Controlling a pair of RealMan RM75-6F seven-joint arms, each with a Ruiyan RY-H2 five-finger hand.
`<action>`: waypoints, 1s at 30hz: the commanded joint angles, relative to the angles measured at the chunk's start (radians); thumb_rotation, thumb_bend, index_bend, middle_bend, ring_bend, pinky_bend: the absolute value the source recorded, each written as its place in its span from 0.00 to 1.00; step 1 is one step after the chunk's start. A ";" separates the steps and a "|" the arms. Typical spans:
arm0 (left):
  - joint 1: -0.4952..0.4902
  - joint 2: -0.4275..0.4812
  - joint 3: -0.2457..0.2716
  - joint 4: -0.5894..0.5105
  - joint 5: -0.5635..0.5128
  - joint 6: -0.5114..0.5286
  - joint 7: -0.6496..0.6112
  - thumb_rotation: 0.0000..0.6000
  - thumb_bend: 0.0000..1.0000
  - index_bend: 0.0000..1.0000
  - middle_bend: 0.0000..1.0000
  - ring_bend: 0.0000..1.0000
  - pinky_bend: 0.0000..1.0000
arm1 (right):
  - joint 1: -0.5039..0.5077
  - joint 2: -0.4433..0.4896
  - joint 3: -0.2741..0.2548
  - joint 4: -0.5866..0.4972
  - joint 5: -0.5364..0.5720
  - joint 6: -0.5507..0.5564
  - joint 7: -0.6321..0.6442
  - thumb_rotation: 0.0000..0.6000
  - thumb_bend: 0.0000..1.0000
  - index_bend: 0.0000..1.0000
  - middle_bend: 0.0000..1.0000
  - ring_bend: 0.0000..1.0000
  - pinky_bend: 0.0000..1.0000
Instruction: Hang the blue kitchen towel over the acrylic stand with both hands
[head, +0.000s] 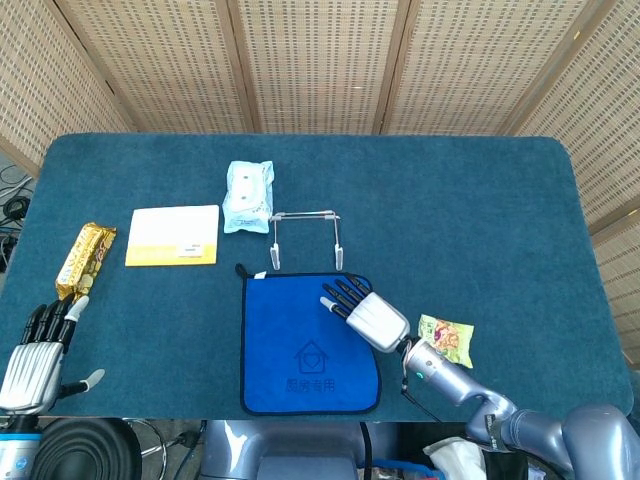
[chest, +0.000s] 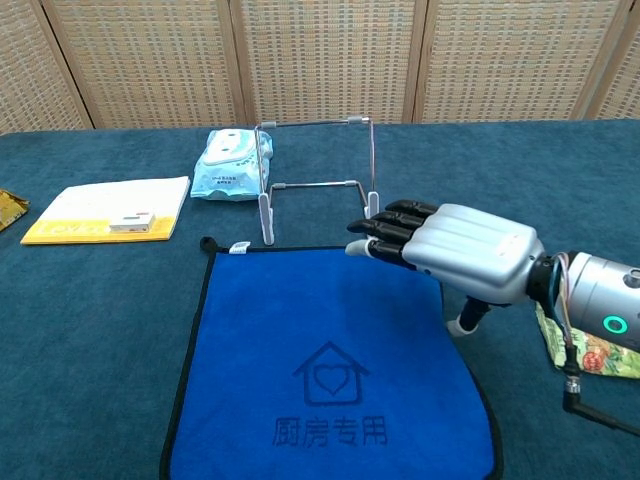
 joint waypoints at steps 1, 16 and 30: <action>0.000 0.000 0.000 0.000 -0.001 0.001 -0.001 1.00 0.00 0.00 0.00 0.00 0.00 | 0.002 -0.004 -0.001 0.000 0.008 -0.005 -0.002 1.00 0.00 0.13 0.00 0.00 0.00; -0.008 -0.002 0.002 0.003 -0.006 -0.011 0.002 1.00 0.00 0.00 0.00 0.00 0.00 | 0.014 -0.015 -0.018 -0.004 0.015 0.006 0.022 1.00 0.46 0.36 0.02 0.00 0.00; -0.020 -0.006 0.000 0.001 -0.014 -0.029 0.012 1.00 0.00 0.00 0.00 0.00 0.00 | 0.027 -0.023 -0.024 0.017 0.016 0.016 0.056 1.00 0.44 0.54 0.04 0.00 0.00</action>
